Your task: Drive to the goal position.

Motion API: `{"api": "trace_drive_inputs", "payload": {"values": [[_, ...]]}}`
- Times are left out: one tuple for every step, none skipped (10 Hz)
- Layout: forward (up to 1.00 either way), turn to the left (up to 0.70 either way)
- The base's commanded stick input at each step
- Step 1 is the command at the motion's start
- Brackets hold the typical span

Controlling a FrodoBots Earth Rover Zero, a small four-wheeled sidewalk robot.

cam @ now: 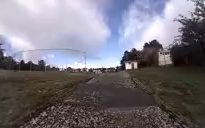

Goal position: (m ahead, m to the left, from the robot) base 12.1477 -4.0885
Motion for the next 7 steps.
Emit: {"api": "trace_drive_inputs", "payload": {"values": [[1.0, 0.0], [1.0, 0.0], [1.0, 0.0], [1.0, 0.0], [1.0, 0.0], [1.0, 0.0], [1.0, 0.0]]}}
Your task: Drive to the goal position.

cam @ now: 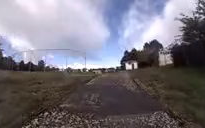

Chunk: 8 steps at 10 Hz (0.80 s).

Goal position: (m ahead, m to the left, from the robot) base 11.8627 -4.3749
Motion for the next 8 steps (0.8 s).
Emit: {"api": "trace_drive_inputs", "payload": {"values": [[1.0, 0.0], [1.0, 0.0], [1.0, 0.0], [1.0, -0.05], [1.0, -0.09], [1.0, -0.14], [1.0, -0.09], [1.0, -0.03]]}}
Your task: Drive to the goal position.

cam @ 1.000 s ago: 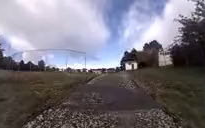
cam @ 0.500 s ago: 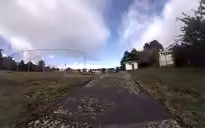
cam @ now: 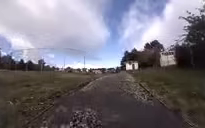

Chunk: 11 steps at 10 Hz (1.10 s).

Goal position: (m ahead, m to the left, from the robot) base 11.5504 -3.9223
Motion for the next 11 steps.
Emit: {"api": "trace_drive_inputs", "payload": {"values": [[1.0, 0.0], [1.0, 0.0], [1.0, -0.01], [1.0, -0.03], [1.0, -0.26], [1.0, -0.37], [1.0, -0.25], [1.0, -0.12], [1.0, 0.0], [1.0, 0.0], [1.0, 0.0]]}}
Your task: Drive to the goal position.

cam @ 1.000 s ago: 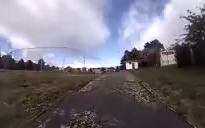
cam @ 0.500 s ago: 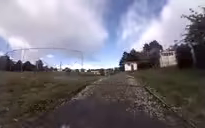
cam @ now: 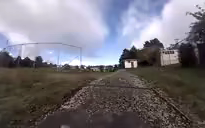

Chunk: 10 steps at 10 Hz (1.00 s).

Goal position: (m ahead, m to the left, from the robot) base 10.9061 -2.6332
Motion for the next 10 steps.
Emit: {"api": "trace_drive_inputs", "payload": {"values": [[1.0, -0.09], [1.0, -0.29], [1.0, -0.39], [1.0, -0.05], [1.0, -0.02], [1.0, 0.0], [1.0, 0.0], [1.0, -0.07], [1.0, -0.17], [1.0, -0.29]]}}
